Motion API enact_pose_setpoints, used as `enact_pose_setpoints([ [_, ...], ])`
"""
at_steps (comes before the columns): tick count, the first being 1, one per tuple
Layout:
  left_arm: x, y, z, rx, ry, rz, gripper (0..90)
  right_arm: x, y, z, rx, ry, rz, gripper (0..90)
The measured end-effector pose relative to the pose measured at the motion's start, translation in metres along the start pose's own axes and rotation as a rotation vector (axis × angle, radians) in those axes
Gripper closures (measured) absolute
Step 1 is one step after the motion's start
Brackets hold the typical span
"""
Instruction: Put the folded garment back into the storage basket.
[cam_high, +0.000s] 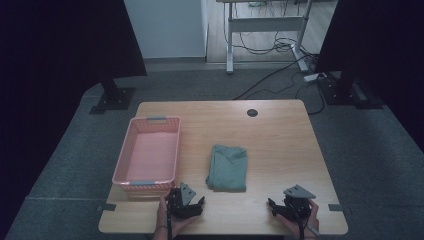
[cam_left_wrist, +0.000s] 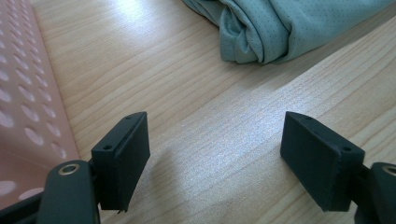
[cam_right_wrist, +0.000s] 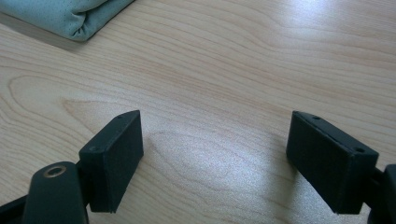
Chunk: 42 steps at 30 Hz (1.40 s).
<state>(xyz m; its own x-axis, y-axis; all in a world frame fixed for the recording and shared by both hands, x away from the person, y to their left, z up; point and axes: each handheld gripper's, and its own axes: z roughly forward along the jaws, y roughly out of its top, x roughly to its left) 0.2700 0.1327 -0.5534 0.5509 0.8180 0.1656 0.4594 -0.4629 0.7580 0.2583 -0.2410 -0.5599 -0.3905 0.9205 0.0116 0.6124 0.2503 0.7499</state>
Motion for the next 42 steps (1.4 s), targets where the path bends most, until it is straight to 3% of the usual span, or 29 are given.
enact_pose_setpoints([
  [10,0.001,0.0,0.0,-0.001,-0.01,-0.007,26.4,0.0,0.0,0.0,-0.003,0.0,0.0,18.6],
  [13,0.0,0.0,0.0,-0.004,0.03,0.006,26.3,0.0,-0.001,0.0,-0.005,-0.001,0.001,18.7],
  [17,0.002,0.0,0.001,-0.001,0.023,-0.005,26.2,0.0,-0.001,0.0,-0.005,-0.002,0.002,18.6],
  [28,-0.002,0.002,-0.001,-0.001,0.059,0.039,25.6,0.001,-0.001,0.0,-0.006,-0.004,0.004,18.6],
  [31,-0.002,0.003,-0.003,-0.003,0.044,0.02,25.2,0.001,-0.001,0.0,-0.007,-0.01,0.008,18.6],
  [35,-0.005,0.008,-0.007,-0.022,-0.01,-0.028,24.1,0.002,-0.001,0.0,-0.008,-0.012,0.01,18.7],
  [39,-0.01,0.014,-0.009,-0.037,-0.014,-0.025,23.4,0.001,-0.001,-0.001,-0.007,-0.011,0.009,18.7],
  [42,-0.012,0.019,-0.011,-0.055,-0.025,-0.053,23.5,0.001,-0.002,-0.001,-0.008,-0.007,0.007,18.7],
])
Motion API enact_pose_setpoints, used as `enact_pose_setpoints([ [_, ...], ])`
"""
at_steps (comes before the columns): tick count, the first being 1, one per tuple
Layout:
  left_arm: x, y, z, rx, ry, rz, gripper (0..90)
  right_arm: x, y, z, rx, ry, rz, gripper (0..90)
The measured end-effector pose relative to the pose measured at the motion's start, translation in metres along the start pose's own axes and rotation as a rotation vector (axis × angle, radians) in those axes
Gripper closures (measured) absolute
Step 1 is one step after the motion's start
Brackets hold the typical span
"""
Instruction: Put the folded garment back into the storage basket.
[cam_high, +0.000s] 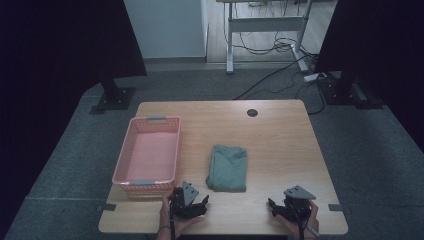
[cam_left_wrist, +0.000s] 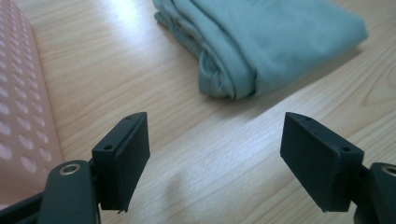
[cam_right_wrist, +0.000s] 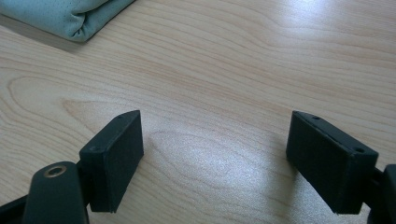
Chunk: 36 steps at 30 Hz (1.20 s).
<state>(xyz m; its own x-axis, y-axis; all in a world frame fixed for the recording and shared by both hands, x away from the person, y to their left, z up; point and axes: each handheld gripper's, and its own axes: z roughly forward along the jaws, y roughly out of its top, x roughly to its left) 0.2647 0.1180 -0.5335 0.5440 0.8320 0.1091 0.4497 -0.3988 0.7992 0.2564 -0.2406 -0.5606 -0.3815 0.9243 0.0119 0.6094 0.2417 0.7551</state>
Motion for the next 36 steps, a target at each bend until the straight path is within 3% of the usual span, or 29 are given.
enact_pose_setpoints([
  [7,0.0,0.011,0.004,-0.019,-0.006,-0.039,23.4,0.0,0.0,0.0,-0.001,-0.001,0.002,18.7],
  [15,0.0,0.02,0.011,-0.029,-0.038,-0.035,22.3,0.0,-0.001,0.0,-0.002,-0.003,0.003,18.7],
  [22,0.004,0.024,0.013,-0.039,-0.03,-0.007,21.9,0.001,-0.001,0.0,-0.005,-0.007,0.007,18.7],
  [33,0.004,0.024,0.021,-0.015,-0.019,-0.005,22.5,0.001,-0.002,0.0,-0.01,-0.011,0.008,18.8],
  [36,0.004,0.026,0.024,-0.008,-0.036,-0.025,22.7,0.001,-0.002,-0.001,-0.01,-0.011,0.009,18.8],
])
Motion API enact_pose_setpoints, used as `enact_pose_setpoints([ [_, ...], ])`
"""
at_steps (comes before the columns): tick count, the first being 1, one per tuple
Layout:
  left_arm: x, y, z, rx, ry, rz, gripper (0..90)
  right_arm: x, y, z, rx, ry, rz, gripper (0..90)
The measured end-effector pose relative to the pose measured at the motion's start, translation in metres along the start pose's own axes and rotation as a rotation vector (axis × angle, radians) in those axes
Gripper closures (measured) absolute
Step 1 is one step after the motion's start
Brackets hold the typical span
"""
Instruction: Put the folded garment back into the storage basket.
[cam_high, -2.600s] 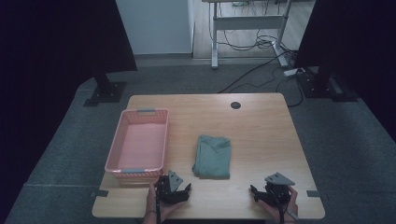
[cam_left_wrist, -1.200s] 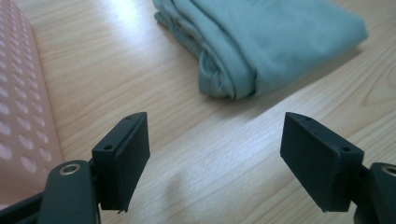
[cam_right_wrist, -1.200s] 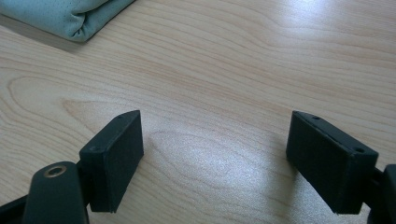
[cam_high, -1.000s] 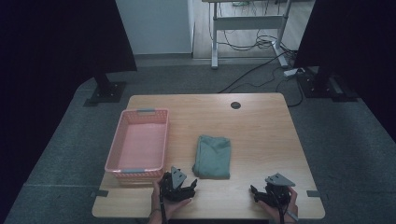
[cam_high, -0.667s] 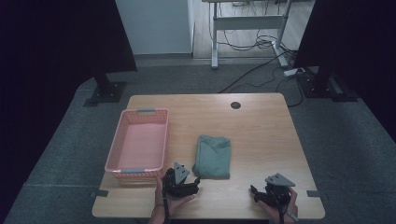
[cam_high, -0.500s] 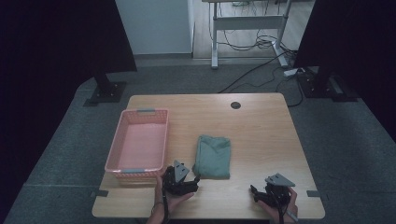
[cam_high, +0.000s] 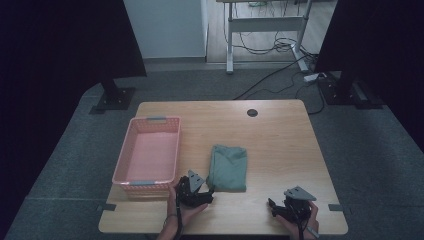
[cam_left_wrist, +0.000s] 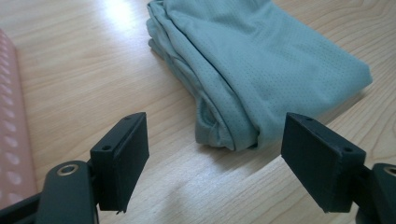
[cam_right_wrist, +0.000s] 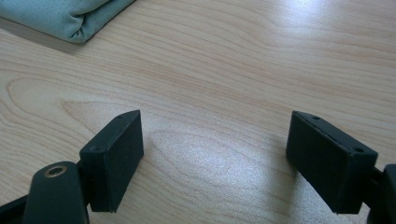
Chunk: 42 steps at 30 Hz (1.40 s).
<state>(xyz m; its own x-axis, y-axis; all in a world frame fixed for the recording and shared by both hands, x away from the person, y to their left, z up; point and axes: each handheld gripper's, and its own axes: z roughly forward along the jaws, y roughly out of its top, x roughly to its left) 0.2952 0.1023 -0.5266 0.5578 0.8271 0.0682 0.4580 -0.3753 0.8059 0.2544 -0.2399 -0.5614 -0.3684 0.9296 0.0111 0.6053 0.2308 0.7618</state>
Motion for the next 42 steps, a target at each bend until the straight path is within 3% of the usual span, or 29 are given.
enact_pose_setpoints([
  [3,0.0,0.002,0.005,0.003,-0.021,-0.029,22.7,0.0,0.0,0.0,0.0,0.002,-0.001,18.8],
  [16,-0.004,0.023,0.019,0.006,0.006,-0.003,22.9,0.0,-0.001,-0.001,0.001,0.007,-0.004,19.0],
  [23,0.001,0.031,0.024,-0.002,0.006,-0.022,23.5,0.0,-0.001,-0.001,-0.001,0.004,-0.001,19.0],
  [27,0.005,0.034,0.029,-0.016,-0.023,-0.045,23.6,0.001,-0.001,-0.001,-0.002,0.002,0.0,19.0],
  [42,0.012,0.051,0.043,-0.013,-0.014,-0.04,23.7,0.001,-0.001,-0.001,-0.004,0.001,0.001,19.0],
])
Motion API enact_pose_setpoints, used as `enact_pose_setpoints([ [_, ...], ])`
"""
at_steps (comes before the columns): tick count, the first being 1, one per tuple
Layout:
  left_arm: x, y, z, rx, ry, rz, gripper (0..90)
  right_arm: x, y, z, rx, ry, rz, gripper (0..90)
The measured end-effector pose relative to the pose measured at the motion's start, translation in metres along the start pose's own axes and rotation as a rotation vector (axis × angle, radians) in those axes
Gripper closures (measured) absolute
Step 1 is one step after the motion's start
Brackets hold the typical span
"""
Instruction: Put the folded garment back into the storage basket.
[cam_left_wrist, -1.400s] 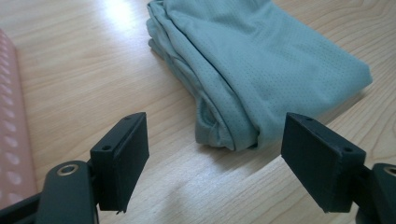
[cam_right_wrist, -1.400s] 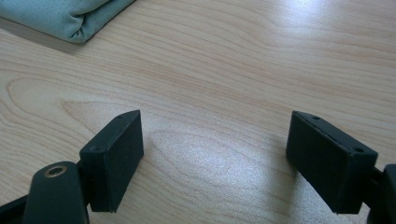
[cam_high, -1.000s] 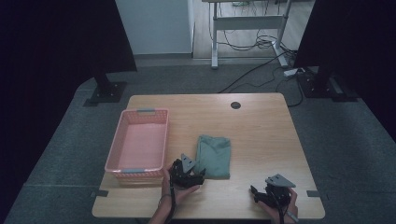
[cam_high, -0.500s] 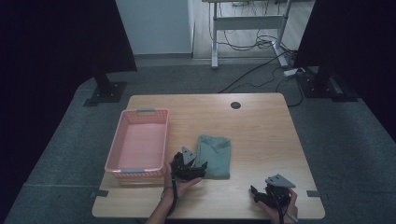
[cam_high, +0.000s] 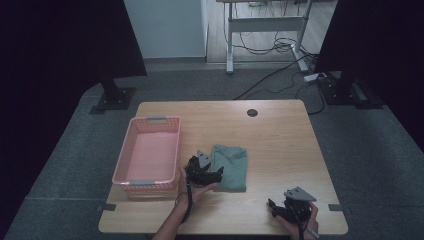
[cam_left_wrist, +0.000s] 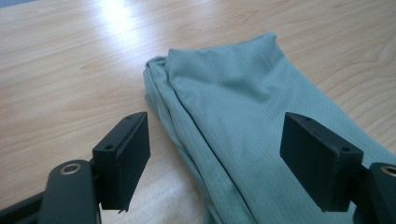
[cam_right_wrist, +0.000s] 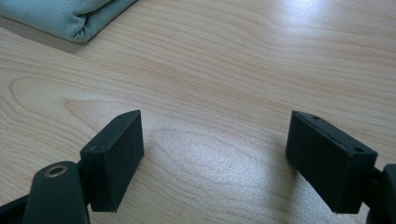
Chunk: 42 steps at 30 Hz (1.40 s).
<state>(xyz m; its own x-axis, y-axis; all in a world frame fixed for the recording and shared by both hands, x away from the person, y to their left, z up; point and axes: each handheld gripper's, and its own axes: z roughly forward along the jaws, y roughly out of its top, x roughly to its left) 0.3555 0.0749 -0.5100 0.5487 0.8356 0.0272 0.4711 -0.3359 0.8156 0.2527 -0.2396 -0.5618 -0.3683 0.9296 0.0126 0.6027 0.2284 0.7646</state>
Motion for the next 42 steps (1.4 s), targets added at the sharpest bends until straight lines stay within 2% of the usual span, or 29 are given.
enact_pose_setpoints([
  [9,0.008,0.007,0.012,-0.009,0.003,-0.02,23.4,0.0,0.0,0.0,-0.001,0.0,0.0,19.0],
  [12,0.01,0.009,0.017,-0.013,-0.002,-0.032,23.4,0.0,0.0,0.0,-0.001,0.001,-0.001,19.0],
  [16,0.011,0.012,0.023,-0.021,-0.019,-0.029,23.0,0.0,0.0,0.0,-0.001,0.001,-0.001,19.0],
  [19,0.011,0.014,0.028,-0.013,-0.016,-0.021,22.7,0.0,0.0,0.0,-0.001,0.002,-0.001,19.0],
  [24,0.014,0.017,0.035,-0.005,-0.006,-0.035,23.0,0.0,0.0,0.0,-0.001,0.002,-0.002,19.0],
  [34,0.018,0.021,0.055,0.008,-0.015,-0.047,22.7,0.0,0.0,0.0,-0.001,0.002,-0.002,19.0],
  [42,0.021,0.022,0.064,0.013,-0.017,-0.051,22.7,0.0,0.0,0.001,-0.001,0.004,-0.004,19.0],
])
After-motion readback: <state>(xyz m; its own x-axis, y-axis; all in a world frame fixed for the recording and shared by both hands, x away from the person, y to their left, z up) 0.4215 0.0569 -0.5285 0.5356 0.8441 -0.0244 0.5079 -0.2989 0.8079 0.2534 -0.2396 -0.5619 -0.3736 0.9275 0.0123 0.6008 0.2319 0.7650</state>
